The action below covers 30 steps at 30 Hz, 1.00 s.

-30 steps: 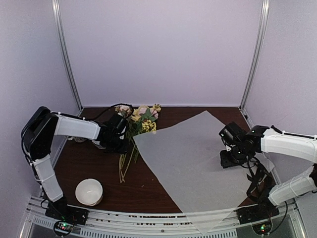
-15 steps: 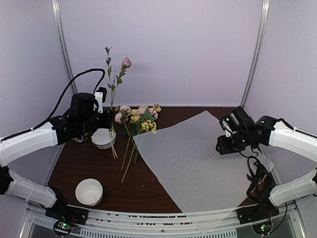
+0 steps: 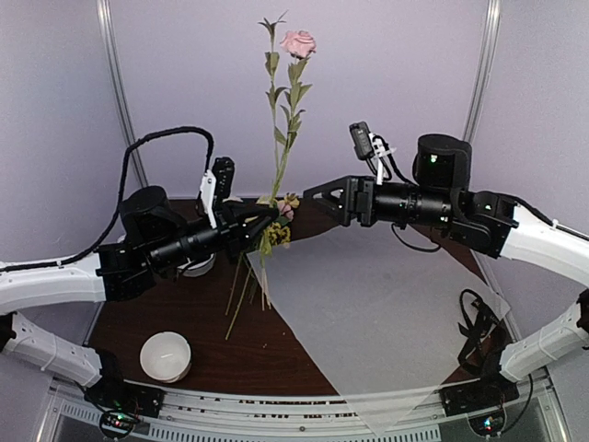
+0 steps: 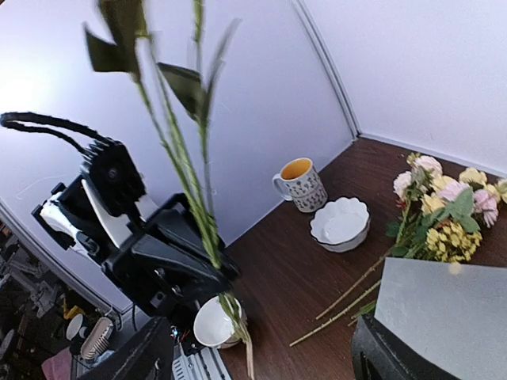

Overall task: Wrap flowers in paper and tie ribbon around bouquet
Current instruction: Pass from the left arm to the right, then place the fake flower on the flattened wrapping paper.

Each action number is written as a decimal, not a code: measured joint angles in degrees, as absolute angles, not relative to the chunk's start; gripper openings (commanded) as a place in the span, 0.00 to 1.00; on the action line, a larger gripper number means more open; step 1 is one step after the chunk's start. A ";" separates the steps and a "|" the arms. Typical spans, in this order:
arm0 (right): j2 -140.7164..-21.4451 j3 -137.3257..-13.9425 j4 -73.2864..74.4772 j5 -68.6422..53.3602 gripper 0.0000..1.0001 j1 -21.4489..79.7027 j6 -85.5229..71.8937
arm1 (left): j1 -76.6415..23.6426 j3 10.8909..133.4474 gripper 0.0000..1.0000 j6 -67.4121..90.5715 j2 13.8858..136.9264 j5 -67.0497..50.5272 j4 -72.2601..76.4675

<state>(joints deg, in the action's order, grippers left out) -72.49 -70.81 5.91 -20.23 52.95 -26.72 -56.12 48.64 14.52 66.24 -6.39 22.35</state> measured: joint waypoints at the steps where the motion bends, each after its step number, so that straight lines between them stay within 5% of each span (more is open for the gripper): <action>1: -73.14 -71.35 4.82 -20.60 0.81 53.36 -26.81 | -56.38 48.66 0.00 14.74 67.00 -7.16 23.22; 4: -76.01 -73.58 2.11 -21.26 0.70 54.63 -27.40 | -58.22 48.97 0.00 15.46 70.15 -10.02 25.41; 8: -79.24 -74.35 0.82 -20.97 0.04 55.13 -29.08 | -59.90 49.06 0.00 16.25 72.73 -12.32 26.70; 9: -79.70 -74.35 1.02 -20.60 0.00 55.16 -29.23 | -60.12 49.06 0.00 16.40 72.97 -12.71 26.85; 11: -80.18 -74.35 1.50 -19.42 0.00 55.18 -30.50 | -60.20 49.06 0.00 16.84 73.10 -12.69 26.50; 13: -79.92 -74.32 2.24 -17.74 0.00 55.61 -31.77 | -59.94 49.06 0.49 17.08 73.45 -12.71 26.39; 14: -79.81 -74.32 2.90 -17.23 0.00 55.57 -32.27 | -60.03 49.08 0.65 17.04 73.45 -12.62 26.28; 16: -79.33 -74.32 6.04 -15.03 0.00 54.68 -33.41 | -60.07 49.23 0.79 17.06 73.45 -12.23 24.97; 24: -78.76 -65.60 24.29 -14.57 0.00 37.26 -34.72 | -58.74 53.82 0.81 17.58 74.89 -2.42 9.39; 30: -93.80 -64.47 35.20 -19.75 0.05 28.62 -30.72 | -48.84 56.75 0.77 25.19 81.69 1.74 -4.43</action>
<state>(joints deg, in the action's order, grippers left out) -93.80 -64.47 35.20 -19.75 28.62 -30.72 -48.84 56.75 25.19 81.69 1.74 -4.43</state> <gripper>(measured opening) 0.014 0.773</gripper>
